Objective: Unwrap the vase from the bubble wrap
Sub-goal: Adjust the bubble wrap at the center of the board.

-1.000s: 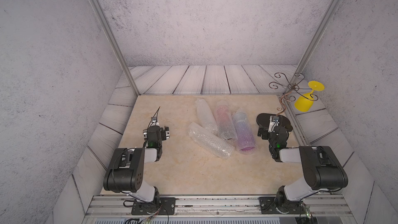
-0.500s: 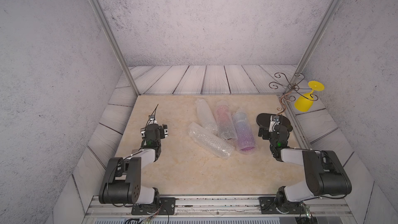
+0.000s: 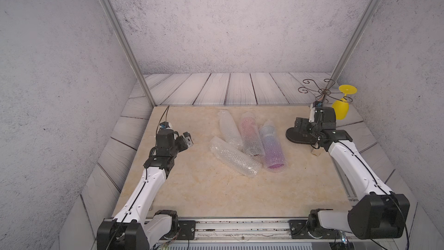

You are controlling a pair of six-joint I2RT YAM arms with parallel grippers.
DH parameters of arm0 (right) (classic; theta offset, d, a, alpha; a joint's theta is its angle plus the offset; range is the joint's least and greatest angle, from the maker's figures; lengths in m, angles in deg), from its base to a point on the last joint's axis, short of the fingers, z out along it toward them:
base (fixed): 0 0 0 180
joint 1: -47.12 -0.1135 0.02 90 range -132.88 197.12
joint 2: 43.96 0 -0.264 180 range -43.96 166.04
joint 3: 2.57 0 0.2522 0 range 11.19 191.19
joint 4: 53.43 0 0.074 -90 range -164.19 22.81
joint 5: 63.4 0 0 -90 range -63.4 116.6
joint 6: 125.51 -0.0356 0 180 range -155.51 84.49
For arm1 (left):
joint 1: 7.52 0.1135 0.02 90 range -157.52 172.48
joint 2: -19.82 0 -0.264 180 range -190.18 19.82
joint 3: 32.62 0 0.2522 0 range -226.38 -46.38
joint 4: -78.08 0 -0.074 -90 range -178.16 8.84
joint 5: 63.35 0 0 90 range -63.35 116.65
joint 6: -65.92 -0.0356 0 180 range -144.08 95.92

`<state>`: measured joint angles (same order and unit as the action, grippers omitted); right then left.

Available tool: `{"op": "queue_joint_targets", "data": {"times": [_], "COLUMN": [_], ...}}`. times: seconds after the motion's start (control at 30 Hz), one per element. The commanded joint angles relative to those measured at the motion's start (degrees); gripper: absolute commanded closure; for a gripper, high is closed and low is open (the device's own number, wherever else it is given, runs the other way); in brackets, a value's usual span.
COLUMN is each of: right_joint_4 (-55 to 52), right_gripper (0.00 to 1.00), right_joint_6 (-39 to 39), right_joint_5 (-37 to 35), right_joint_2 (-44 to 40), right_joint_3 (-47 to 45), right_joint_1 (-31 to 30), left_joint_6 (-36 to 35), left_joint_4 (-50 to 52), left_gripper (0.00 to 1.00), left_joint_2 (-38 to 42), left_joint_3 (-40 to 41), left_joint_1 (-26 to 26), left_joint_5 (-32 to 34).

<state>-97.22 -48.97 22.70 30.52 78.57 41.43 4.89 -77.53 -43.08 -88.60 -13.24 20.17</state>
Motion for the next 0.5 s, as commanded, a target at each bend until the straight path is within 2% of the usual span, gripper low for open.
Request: {"op": "queue_joint_targets", "data": {"times": [0.0, 0.2, 0.3, 0.47], "right_joint_4": [-21.1, -31.6, -30.8, -27.5], "right_gripper": [0.01, 0.01, 0.01, 0.01], "right_joint_6": [-5.2, -3.8, -3.7, -2.4], "right_joint_5": [8.2, 13.7, 16.5, 21.2], "right_joint_2": [-2.0, -1.0, -2.1, -5.2], "right_joint_3": [-0.8, 4.5, 2.5, -2.5], "right_joint_1": [-5.7, -17.2, -19.1, -19.3], "left_joint_6": [3.9, 4.8, 7.2, 11.7], "left_joint_4": [9.8, 17.4, 19.0, 23.1], "left_gripper": [0.01, 0.02, 0.02, 0.03], "left_joint_2": [-1.9, -3.1, -2.8, -2.0], "left_joint_3": [-2.0, -3.4, -2.9, -4.7], "left_joint_1": [-2.8, -11.8, -16.4, -18.1], "left_joint_5": [-13.6, -15.1, -12.9, -12.6]}}
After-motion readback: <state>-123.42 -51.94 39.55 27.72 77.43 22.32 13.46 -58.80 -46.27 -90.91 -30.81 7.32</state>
